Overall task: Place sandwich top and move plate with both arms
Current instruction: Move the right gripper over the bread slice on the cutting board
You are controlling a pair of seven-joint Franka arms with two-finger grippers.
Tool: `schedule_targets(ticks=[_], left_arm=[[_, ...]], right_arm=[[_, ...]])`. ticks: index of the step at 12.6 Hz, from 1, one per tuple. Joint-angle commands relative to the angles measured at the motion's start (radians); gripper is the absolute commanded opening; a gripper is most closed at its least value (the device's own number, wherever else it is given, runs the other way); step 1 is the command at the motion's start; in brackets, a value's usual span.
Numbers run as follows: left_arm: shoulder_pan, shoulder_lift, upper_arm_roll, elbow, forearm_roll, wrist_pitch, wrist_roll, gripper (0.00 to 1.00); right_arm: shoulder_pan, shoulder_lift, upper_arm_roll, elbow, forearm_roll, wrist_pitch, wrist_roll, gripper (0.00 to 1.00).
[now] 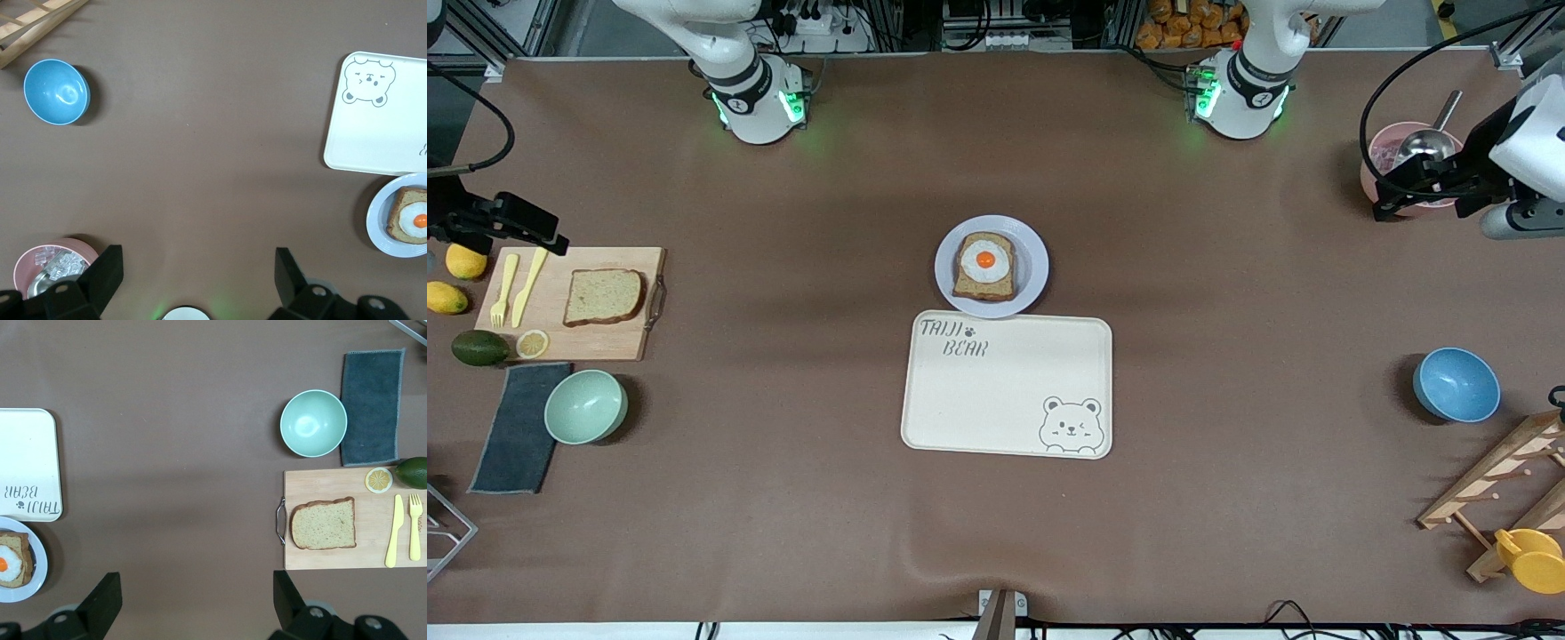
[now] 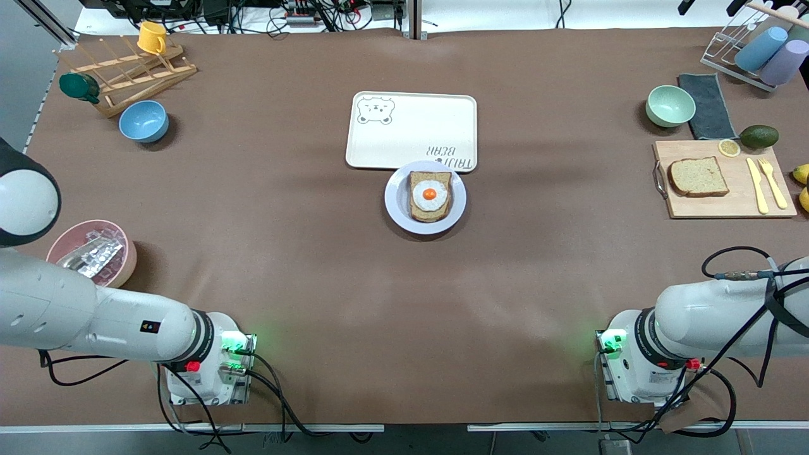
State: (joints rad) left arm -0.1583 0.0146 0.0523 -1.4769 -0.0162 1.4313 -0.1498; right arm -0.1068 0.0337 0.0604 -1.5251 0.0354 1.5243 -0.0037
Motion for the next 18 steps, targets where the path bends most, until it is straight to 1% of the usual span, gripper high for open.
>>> schedule_targets(ticks=[1, 5, 7, 8, 10, 12, 15, 17, 18], left_arm=[[-0.001, 0.008, 0.004, 0.023, 0.002, -0.023, 0.004, 1.00], [-0.004, 0.024, 0.005, 0.032, 0.013, -0.023, 0.010, 1.00], [0.013, 0.033, 0.006, 0.024, -0.031, -0.017, 0.022, 1.00], [0.013, 0.036, 0.006, 0.023, -0.034, -0.014, 0.022, 1.00], [0.010, 0.036, 0.006, 0.010, -0.024, 0.012, 0.006, 1.00], [0.010, 0.044, 0.000, 0.009, -0.014, 0.040, 0.001, 1.00], [0.011, 0.047, -0.002, 0.009, -0.016, 0.063, -0.008, 1.00], [0.010, 0.047, -0.003, -0.022, -0.027, 0.102, -0.010, 1.00], [0.007, 0.039, -0.005, -0.042, -0.028, 0.130, -0.010, 1.00]], right_arm=[[-0.001, -0.006, 0.004, -0.009, 0.014, -0.001, 0.005, 1.00], [-0.001, -0.006, 0.002, -0.013, 0.014, -0.003, 0.005, 1.00], [-0.001, -0.008, 0.002, -0.024, 0.014, -0.001, 0.013, 1.00], [-0.007, -0.006, 0.002, -0.032, 0.014, 0.002, 0.014, 1.00], [-0.010, -0.009, 0.001, -0.078, 0.014, 0.026, 0.013, 1.00], [-0.027, -0.008, -0.001, -0.099, 0.014, 0.045, 0.001, 1.00], [-0.034, -0.020, -0.004, -0.216, 0.012, 0.134, 0.001, 1.00], [-0.054, -0.012, -0.004, -0.224, 0.017, 0.139, -0.001, 1.00], [-0.069, -0.011, -0.004, -0.239, 0.043, 0.151, -0.010, 1.00]])
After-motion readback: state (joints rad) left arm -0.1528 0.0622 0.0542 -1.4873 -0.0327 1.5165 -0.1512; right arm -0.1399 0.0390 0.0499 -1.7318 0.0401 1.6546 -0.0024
